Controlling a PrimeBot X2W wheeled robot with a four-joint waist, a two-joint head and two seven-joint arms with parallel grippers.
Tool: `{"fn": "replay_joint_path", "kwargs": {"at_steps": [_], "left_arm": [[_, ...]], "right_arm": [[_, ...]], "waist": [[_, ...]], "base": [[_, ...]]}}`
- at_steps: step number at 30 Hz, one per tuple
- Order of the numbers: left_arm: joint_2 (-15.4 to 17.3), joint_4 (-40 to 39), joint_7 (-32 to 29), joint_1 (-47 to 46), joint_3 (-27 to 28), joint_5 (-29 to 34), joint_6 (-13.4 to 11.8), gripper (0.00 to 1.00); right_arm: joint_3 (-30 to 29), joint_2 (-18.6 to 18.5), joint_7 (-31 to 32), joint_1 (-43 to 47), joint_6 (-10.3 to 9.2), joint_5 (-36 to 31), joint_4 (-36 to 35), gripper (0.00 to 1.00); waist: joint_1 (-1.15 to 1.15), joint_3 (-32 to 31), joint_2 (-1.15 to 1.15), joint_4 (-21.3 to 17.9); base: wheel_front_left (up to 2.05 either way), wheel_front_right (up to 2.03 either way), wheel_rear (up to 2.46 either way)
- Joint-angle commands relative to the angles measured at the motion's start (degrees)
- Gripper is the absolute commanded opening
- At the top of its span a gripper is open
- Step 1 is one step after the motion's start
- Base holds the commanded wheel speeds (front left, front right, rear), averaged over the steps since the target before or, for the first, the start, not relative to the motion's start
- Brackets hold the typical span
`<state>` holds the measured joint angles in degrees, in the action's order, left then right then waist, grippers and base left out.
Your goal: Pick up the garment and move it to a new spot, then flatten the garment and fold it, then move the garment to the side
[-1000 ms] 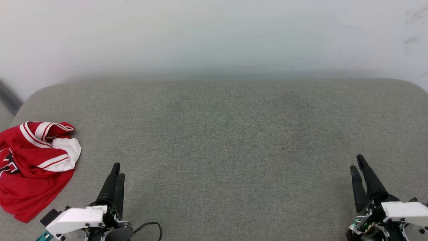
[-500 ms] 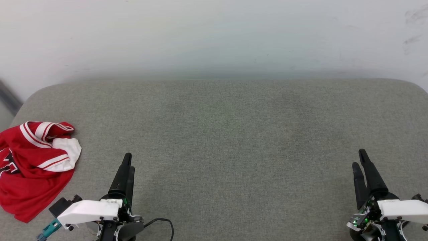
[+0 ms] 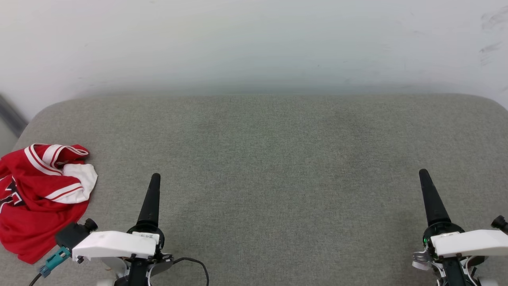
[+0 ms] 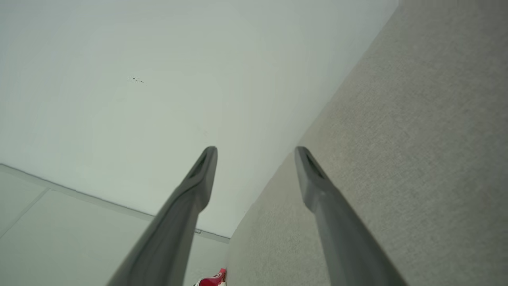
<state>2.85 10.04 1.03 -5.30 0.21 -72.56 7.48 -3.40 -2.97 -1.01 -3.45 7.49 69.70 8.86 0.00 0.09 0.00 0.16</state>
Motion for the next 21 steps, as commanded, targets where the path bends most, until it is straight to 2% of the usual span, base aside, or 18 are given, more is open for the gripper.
{"fn": "replay_joint_path", "kwargs": {"at_steps": [1,13,21], "left_arm": [[0.1,-1.2,0.7,-1.5,-0.5,3.1,0.0,1.0],[1.9,-1.1,3.1,-1.9,-3.2,20.7,0.0,1.0],[2.7,-1.2,4.6,-2.2,-4.1,29.3,0.0,1.0]], "right_arm": [[0.2,-0.2,-0.7,-0.5,0.0,-3.5,-1.5,1.0],[0.8,-0.5,-2.9,0.0,0.0,-22.8,-2.2,1.0],[0.6,-0.3,-2.7,0.1,0.0,-32.6,-3.0,1.0]], "waist": [[0.0,0.0,0.0,0.0],[0.0,-0.1,0.0,0.1],[0.0,-0.1,0.0,0.1]], "base": [[0.0,0.0,0.0],[0.0,0.0,0.0],[0.0,0.0,0.0]]}}
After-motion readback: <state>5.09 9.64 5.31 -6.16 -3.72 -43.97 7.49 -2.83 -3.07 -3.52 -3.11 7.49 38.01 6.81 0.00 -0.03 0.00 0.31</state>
